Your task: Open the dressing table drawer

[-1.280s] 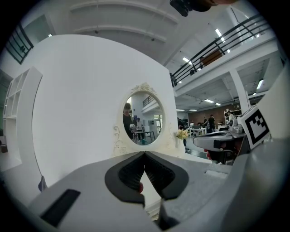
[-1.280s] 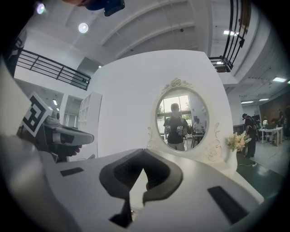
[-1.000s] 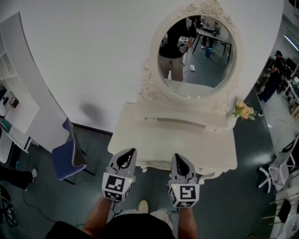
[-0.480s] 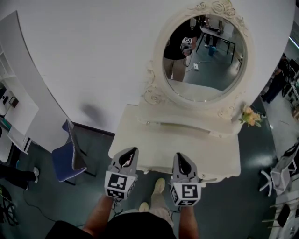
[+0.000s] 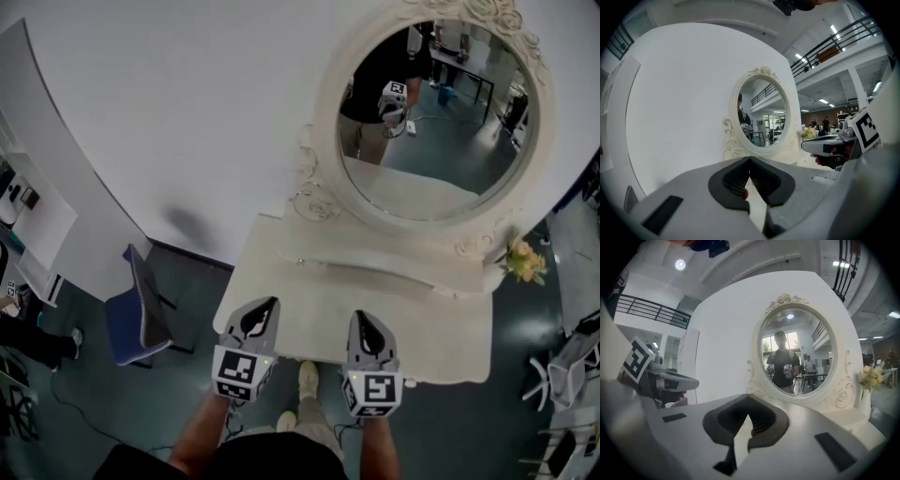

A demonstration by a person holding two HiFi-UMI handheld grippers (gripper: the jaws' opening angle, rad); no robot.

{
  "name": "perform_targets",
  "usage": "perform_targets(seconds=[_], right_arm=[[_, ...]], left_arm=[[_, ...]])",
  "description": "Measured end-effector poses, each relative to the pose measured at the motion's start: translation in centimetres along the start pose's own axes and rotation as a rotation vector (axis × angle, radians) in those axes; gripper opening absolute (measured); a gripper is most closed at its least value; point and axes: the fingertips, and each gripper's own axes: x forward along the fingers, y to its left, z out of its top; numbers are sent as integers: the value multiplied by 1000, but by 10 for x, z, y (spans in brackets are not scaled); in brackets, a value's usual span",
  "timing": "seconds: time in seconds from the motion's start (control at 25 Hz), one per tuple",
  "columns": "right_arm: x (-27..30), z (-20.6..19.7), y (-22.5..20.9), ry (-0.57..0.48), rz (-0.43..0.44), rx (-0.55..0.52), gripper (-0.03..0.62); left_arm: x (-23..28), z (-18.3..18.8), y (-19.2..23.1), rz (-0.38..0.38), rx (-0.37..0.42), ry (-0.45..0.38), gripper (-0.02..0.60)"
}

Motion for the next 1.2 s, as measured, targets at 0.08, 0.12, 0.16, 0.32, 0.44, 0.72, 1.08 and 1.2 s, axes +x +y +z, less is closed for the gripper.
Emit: perform_targets(seconds=[0.08,0.12,0.16,0.32,0.44,0.72,1.08,1.2], right_arm=[[16,-9,-8,24,6,3,-2],[23,-14,-12,35,8,6,-2],[31,-19,-16,45,10,9,-2],[58,-41,-25,84,25,26,-2],[78,-56,-29,102,46,39,-2],[119,-90,-39,152,71,60,-2],[158,-126,-48,200,81,72,-2],[169,-140,-49,218,86,73,-2]], left_arm=[[17,-5,3,1,-9,11,2],[25,-8,4,1,-13,16,3],[33,-11,6,2,-18,22,2],[61,-29,17,11,-36,56,3],[80,-43,25,18,-49,85,3],[120,-78,39,24,-66,140,3],[159,-118,54,24,-95,199,2],[172,-136,57,21,-109,221,3]])
